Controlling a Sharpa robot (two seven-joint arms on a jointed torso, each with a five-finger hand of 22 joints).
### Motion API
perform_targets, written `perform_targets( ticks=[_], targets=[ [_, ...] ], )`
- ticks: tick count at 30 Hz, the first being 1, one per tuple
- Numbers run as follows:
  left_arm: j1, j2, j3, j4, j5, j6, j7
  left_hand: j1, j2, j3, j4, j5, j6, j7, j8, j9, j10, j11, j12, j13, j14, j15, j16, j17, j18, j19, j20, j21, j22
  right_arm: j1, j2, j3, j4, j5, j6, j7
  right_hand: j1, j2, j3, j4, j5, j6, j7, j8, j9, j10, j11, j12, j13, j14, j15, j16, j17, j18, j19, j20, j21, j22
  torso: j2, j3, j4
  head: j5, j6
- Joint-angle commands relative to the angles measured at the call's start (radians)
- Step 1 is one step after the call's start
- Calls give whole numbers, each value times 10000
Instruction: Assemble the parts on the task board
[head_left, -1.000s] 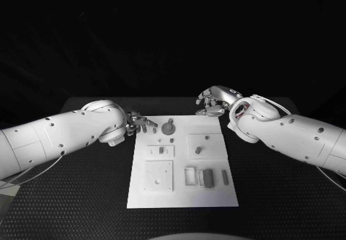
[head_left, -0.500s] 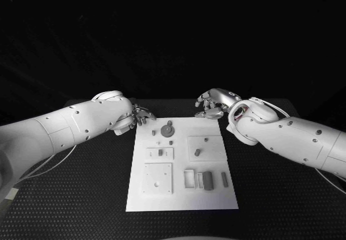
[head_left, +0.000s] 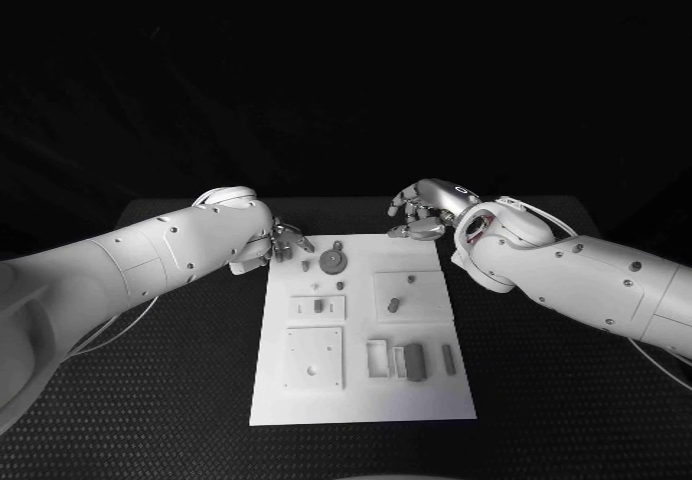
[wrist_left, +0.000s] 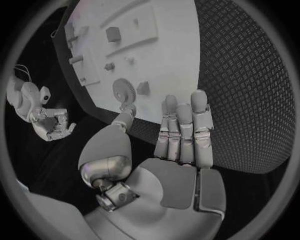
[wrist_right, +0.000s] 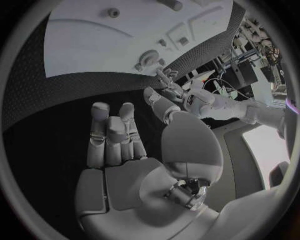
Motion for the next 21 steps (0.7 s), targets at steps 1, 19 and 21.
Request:
perform_targets(
  ticks=[1, 19, 21],
  targets=[
    [-28, 39, 4, -33, -105, 92, 305, 100, 22, 73, 44, 386, -39, 101, -3, -34, 57, 10, 103, -12, 79, -29, 115, -22, 614, 102, -4, 55, 66, -2, 15, 4, 12, 0, 102, 35, -93, -18, 7, 77, 11, -46, 109, -45, -3, -60, 15, -50, 16, -70, 4, -34, 9, 277, -20, -73, -34, 125, -9, -2, -4, 36, -15],
    [-94, 123, 0, 42, -59, 612, 314, 159, 476, -117, -288, 1665, 297, -19, 176, -128, 194, -132, 527, 47, 167, -161, 664, 0, 628, 293, -124, 415, 552, -2, 39, 4, -19, -2, 126, 27, -84, -12, 16, 84, 12, -47, 110, -47, -2, -61, 16, -48, 18, -69, 5, -33, 9, 277, -19, -75, -35, 126, -15, 0, 1, -20, -48],
    [-95, 115, 0, 57, -59, 628, 306, 155, 527, -142, -346, 1756, 353, -45, 206, -134, 228, -149, 590, 62, 187, -184, 735, 5, 632, 326, -144, 467, 613, -2, 41, 4, -22, -2, 130, 29, -83, -12, 17, 85, 12, -47, 110, -47, -2, -61, 17, -48, 18, -69, 5, -33, 9, 277, -19, -76, -35, 126, -14, 2, 3, -19, -51]
  ],
)
